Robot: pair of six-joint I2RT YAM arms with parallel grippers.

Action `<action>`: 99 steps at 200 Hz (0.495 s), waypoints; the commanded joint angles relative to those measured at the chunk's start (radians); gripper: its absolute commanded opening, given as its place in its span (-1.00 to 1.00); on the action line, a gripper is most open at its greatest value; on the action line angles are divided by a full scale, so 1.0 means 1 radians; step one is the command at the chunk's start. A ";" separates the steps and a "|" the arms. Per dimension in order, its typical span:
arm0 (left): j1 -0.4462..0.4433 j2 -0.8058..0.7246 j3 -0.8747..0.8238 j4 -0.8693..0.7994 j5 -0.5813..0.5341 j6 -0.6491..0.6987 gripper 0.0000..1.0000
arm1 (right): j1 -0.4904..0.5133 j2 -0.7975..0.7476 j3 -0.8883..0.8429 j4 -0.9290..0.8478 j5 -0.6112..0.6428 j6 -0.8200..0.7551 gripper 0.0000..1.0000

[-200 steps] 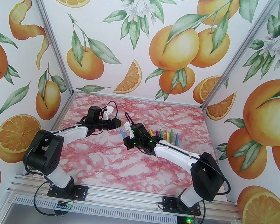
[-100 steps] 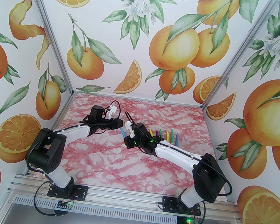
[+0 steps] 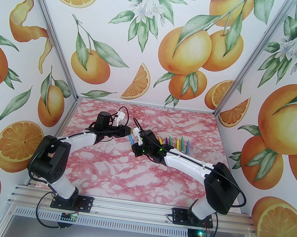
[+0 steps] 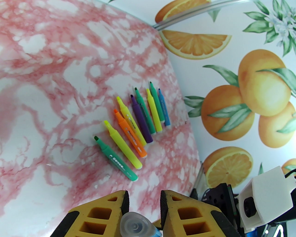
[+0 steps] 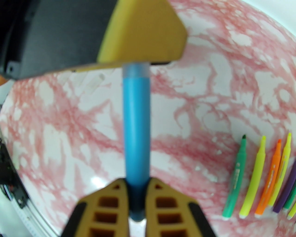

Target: Open the pen caps

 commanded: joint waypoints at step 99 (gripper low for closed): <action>-0.014 0.011 0.049 0.046 0.049 -0.016 -0.89 | -0.012 0.004 0.004 0.038 -0.002 -0.015 -0.32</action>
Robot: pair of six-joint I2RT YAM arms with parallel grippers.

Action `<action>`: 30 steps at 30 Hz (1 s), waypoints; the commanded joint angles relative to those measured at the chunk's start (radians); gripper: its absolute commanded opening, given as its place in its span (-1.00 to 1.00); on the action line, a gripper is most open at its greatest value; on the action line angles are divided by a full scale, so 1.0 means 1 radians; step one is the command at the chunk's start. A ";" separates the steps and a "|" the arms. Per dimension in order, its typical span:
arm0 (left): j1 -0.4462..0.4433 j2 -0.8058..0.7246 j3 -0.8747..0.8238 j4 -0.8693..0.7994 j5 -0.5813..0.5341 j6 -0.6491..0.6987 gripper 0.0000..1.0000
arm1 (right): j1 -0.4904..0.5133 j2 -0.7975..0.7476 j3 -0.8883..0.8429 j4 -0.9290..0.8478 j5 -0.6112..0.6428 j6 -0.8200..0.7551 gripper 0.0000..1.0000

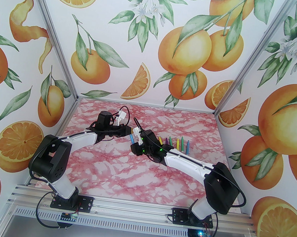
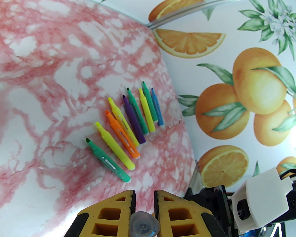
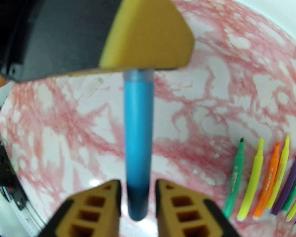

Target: Open the pen caps

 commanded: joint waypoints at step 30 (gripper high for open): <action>-0.007 0.020 0.074 -0.032 -0.025 0.030 -1.00 | -0.011 0.026 -0.005 0.005 -0.054 -0.028 -0.98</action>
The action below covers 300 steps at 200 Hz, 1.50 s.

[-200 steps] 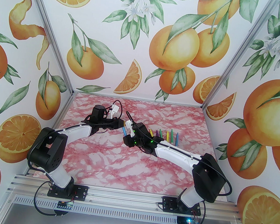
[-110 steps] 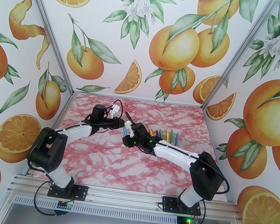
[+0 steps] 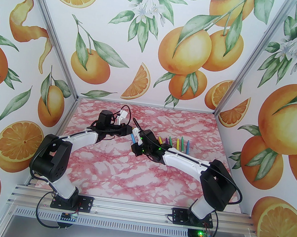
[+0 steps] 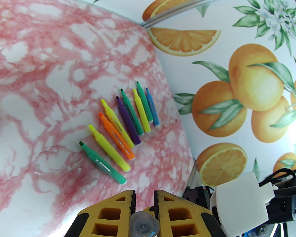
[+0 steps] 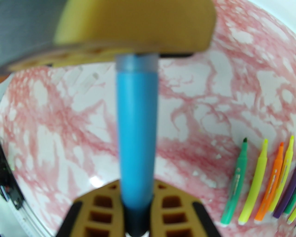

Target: Open the pen caps

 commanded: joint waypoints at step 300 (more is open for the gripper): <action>0.007 0.109 0.268 -0.856 -0.760 0.448 -1.00 | -0.050 0.131 0.023 -0.212 0.183 0.018 -1.00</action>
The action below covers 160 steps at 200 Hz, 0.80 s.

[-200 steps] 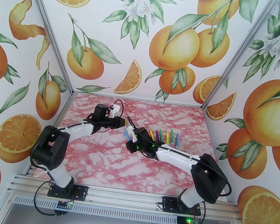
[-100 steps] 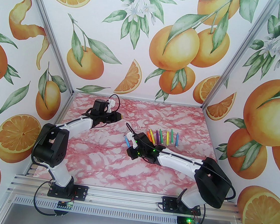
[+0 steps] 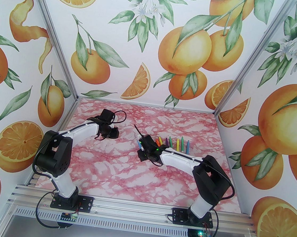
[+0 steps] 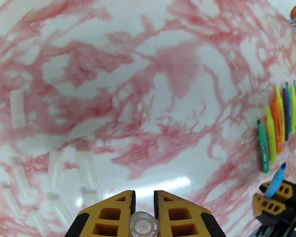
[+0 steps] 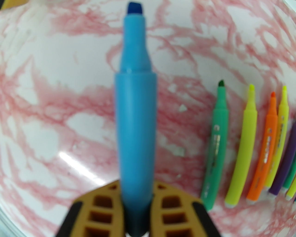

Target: Open the pen caps

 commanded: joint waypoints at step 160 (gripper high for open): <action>-0.053 0.175 0.086 -0.158 -0.091 0.077 -0.83 | -0.088 0.100 0.072 -0.118 0.017 -0.016 -0.82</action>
